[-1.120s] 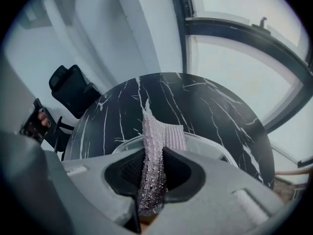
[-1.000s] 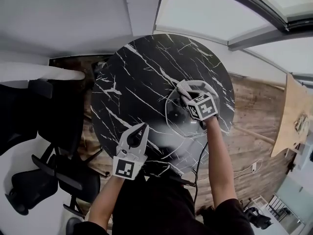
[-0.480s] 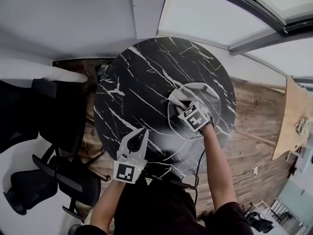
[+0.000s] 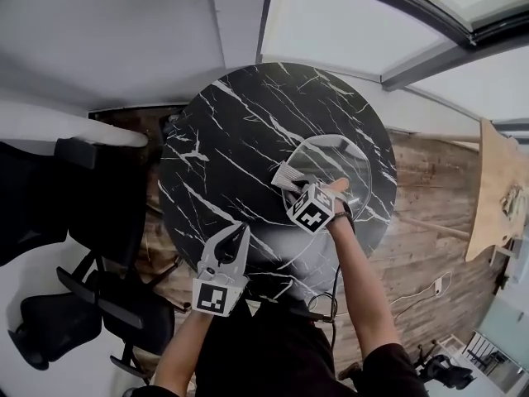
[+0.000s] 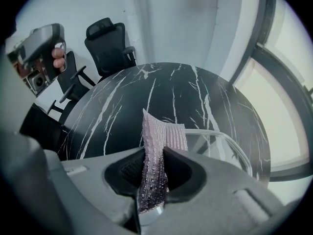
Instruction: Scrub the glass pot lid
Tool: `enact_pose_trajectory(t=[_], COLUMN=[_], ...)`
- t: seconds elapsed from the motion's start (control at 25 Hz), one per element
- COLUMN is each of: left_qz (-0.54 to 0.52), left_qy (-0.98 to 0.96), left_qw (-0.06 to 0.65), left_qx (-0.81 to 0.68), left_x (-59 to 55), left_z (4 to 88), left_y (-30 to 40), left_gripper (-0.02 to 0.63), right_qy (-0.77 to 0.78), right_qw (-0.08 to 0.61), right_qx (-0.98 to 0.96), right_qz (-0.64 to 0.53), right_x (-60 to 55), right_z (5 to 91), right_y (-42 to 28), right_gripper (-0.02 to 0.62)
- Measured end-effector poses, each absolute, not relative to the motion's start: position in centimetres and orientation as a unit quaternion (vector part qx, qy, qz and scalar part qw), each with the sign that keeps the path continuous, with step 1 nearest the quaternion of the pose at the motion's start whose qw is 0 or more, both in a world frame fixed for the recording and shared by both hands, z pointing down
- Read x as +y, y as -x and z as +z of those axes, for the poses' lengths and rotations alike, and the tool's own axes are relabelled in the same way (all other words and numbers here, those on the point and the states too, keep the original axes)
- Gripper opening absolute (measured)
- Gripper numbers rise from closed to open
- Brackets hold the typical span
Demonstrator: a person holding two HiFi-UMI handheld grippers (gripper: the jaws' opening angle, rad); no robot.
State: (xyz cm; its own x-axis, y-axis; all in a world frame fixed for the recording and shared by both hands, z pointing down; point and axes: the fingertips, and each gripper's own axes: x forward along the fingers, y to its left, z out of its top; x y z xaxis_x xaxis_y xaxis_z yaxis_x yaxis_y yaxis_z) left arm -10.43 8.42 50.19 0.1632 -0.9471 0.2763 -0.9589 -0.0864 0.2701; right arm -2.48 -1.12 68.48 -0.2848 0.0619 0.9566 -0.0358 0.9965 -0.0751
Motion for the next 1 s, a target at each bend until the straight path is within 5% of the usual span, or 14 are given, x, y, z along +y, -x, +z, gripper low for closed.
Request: enact_pose_trajectory(t=[1.0], left_qz=[0.005], left_qy=[-0.783], left_qw=[0.179], left_qx=[-0.596], left_x=[8.4], left_z=[47.0], left_y=[4.4], left_gripper=[0.003], right_qy=[0.069], right_qw=[0.573], right_qx=[-0.813], right_qz=[0.073], right_x=[9.4], right_z=[69.2], right_y=[-8.4], right_gripper=[0.080])
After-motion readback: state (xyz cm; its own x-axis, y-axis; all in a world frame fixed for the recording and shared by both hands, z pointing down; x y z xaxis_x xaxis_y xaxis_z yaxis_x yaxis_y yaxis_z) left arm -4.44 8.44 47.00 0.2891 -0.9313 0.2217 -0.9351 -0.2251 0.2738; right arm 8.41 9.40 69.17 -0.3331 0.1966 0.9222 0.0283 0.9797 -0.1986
